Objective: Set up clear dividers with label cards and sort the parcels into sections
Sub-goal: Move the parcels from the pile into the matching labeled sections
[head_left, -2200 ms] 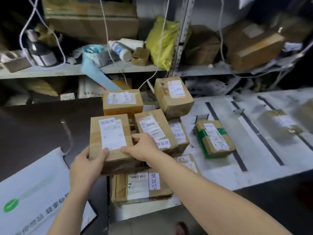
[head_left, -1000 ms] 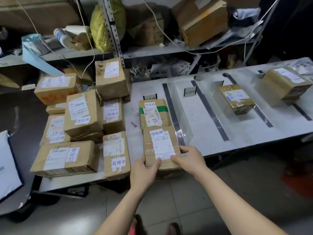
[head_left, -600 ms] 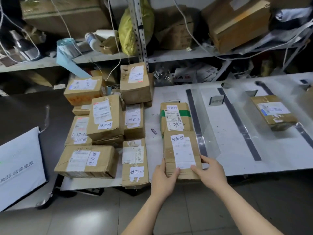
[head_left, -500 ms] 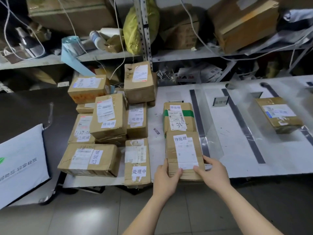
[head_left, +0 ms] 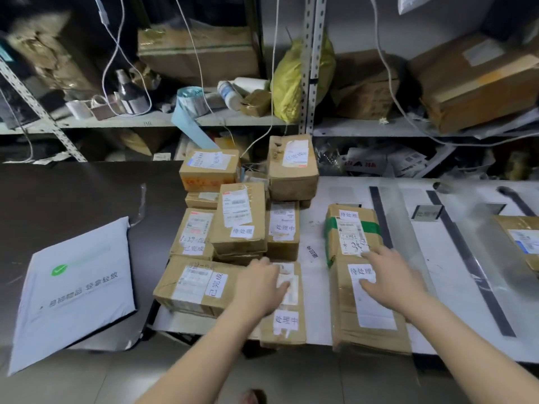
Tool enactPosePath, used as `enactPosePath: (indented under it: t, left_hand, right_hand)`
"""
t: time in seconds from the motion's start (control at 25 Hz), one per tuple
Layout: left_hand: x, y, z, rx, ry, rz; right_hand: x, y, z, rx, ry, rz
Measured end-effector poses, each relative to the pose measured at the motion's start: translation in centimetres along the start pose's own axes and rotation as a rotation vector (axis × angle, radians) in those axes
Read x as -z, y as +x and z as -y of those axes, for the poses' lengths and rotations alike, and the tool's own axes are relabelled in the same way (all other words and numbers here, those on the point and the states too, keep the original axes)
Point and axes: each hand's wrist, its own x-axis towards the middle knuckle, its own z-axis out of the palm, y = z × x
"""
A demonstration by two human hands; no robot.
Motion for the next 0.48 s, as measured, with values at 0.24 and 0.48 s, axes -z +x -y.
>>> enactPosePath:
  t: [0.24,0.48]
  left_hand:
    - [5.4,5.8,14.0,0.173,-0.141,-0.097]
    - [3.9,10.4,19.2,0.184,-0.544,0.029]
  right_hand:
    - [2.7,7.5,11.0,0.031,0.108,-0.001]
    - [0.3,13.1,20.9,-0.062,0.404,0.077]
